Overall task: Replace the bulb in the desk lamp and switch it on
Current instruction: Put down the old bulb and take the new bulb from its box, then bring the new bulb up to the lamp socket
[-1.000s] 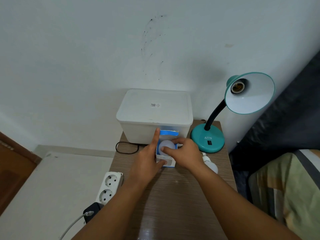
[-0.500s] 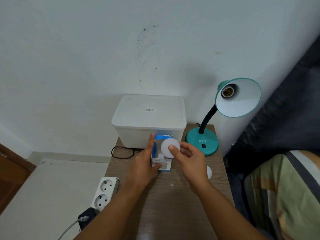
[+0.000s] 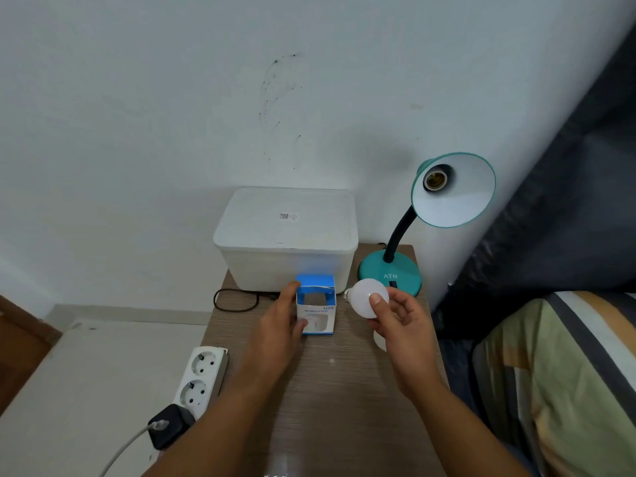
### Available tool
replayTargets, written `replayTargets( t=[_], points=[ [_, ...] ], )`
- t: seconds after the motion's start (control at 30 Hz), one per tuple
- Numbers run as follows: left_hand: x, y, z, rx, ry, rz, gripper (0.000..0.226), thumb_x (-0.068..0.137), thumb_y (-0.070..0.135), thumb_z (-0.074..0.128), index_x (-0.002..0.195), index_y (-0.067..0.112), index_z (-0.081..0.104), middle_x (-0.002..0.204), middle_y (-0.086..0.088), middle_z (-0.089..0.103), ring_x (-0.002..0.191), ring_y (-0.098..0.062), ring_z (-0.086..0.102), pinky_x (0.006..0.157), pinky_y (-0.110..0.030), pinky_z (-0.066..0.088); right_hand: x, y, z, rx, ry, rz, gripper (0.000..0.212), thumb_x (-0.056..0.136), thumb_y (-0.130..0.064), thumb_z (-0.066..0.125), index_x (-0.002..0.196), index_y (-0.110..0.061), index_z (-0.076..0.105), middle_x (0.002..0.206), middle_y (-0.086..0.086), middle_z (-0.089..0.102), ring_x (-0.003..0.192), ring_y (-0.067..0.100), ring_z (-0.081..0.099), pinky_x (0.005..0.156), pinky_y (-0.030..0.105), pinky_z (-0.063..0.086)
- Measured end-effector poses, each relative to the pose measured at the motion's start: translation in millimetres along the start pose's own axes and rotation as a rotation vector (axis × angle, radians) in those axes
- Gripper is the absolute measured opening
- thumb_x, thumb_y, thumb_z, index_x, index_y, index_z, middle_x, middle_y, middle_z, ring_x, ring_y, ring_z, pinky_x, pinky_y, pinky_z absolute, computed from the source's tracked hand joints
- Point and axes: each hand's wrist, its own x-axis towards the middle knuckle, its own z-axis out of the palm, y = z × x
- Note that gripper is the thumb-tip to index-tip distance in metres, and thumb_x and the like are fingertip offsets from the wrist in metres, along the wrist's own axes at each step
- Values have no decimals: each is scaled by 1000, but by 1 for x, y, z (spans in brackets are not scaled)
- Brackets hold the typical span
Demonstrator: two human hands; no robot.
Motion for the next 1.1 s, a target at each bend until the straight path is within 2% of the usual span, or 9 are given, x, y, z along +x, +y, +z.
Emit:
replayTargets(
  t=[0.17,0.4,0.5,0.63,0.73,0.8,0.97,1.03,1.1],
  points=[
    [-8,-2,5,38,5,23,66,94,19,66,150,29,34,139,-5,56,120,-17,57,97,-34,52,-3,1,-5,44,-2,-6,24,88,-26,68,110,-32,59,102,-4,72,92,10,72,74,25,59],
    [-14,-5,8,53,-25,44,68,95,25,65,153,29,30,151,-2,44,133,-16,48,101,-31,49,-5,8,-9,17,-21,-49,32,93,-23,64,115,-45,60,118,-1,64,105,18,67,76,25,59],
    [-15,-6,7,84,-25,66,67,95,25,64,153,29,30,154,-1,39,137,-17,44,102,-32,48,-7,11,-10,14,-21,-47,31,93,-19,64,114,-42,60,118,-1,63,104,18,67,71,22,58],
    [-18,-6,6,118,-16,72,66,97,29,61,155,29,29,159,2,32,139,-16,39,102,-31,46,-11,12,-13,-46,-20,-62,33,92,-21,66,117,-41,59,119,-1,63,99,14,68,78,29,60],
    [-20,0,1,152,17,97,65,96,31,61,154,27,32,160,3,28,139,-16,39,102,-31,44,-17,6,-16,-44,-64,-97,44,85,-11,73,121,-32,56,115,-10,59,89,1,68,70,19,56],
    [-23,5,-4,173,28,109,68,93,32,63,153,26,33,160,2,28,140,-17,38,105,-35,44,-19,3,-18,-51,-94,-124,53,78,-5,79,120,-29,55,117,-13,56,90,3,68,70,17,55],
    [-27,18,-12,215,114,205,66,83,31,70,144,17,49,149,-4,46,135,-22,44,109,-33,36,-12,-7,-32,-177,-73,-216,62,73,-11,85,119,-37,53,117,-25,54,100,9,67,80,26,59],
    [-24,31,-12,195,156,256,58,81,32,67,135,15,57,138,-5,56,125,-24,52,104,-33,40,-7,-17,-40,-185,-68,-291,60,74,-9,84,116,-39,54,114,-30,56,99,6,67,80,27,59],
    [-18,50,-10,148,175,316,53,80,38,59,128,14,63,125,-4,64,115,-24,58,99,-37,48,1,-29,-50,-197,-50,-370,61,74,-4,83,115,-38,53,119,-23,57,99,5,67,80,26,59]
  ],
)
